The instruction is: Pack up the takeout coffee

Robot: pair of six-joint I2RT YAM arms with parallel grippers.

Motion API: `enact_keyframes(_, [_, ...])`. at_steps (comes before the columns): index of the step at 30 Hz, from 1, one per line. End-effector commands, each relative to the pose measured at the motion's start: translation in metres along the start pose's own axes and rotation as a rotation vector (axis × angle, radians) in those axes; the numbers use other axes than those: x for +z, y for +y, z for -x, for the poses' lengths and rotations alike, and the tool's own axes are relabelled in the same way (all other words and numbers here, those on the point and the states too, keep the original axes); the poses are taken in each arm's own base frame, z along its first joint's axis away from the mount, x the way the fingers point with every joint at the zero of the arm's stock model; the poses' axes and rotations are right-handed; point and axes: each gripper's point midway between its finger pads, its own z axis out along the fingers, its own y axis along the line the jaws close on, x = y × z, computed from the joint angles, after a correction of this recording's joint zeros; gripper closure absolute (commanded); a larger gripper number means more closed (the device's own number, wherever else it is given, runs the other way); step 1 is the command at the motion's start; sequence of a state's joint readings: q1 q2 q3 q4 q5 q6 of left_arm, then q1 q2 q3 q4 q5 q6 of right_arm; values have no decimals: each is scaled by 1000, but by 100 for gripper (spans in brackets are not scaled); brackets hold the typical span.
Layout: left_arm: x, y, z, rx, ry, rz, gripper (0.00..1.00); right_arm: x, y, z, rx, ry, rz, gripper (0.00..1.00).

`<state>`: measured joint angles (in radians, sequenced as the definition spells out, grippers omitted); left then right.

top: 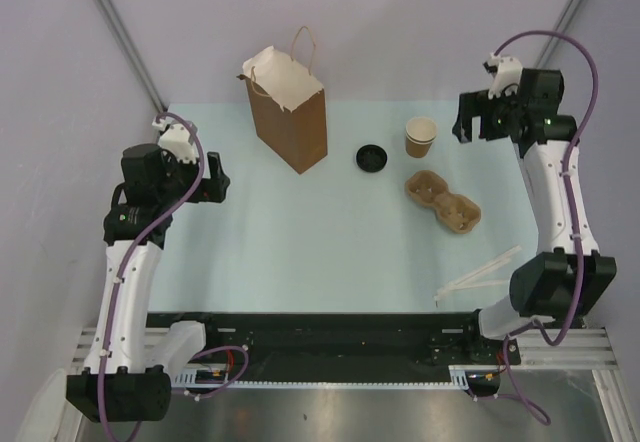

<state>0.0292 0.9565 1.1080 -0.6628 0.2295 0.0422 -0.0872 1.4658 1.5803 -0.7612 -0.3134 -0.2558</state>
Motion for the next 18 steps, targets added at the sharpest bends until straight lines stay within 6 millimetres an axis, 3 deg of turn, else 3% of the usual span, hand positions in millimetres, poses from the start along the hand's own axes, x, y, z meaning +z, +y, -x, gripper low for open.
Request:
enact_keyframes(1, [-9,2,26,-7,-76,23,1,29,-18,66,61,-132,-27,0])
enact_keyframes(2, [-10,1,27,-7,-81,22,0,27,-20,88,79,-171,-29,0])
enact_keyframes(3, [-9,-1,27,-9,-81,10,1,52,-25,81,107,-122,-17,0])
enact_keyframes(5, [-9,-2,29,-14,-87,6,1,61,-28,99,124,-149,-4,1])
enact_keyframes(6, [-10,-1,28,-15,-86,9,0,83,-32,92,146,-124,2,2])
enact_keyframes(9, [-9,0,29,-14,-84,17,1,114,-37,89,140,-107,-22,10])
enact_keyframes(11, [-7,1,27,-13,-78,21,1,129,-37,84,137,-91,-32,16])
enact_keyframes(15, [-4,2,25,-20,-72,23,0,157,-40,66,134,-43,-39,39])
enact_keyframes(18, [0,2,21,-21,-63,18,1,173,-42,51,138,-7,-38,45])
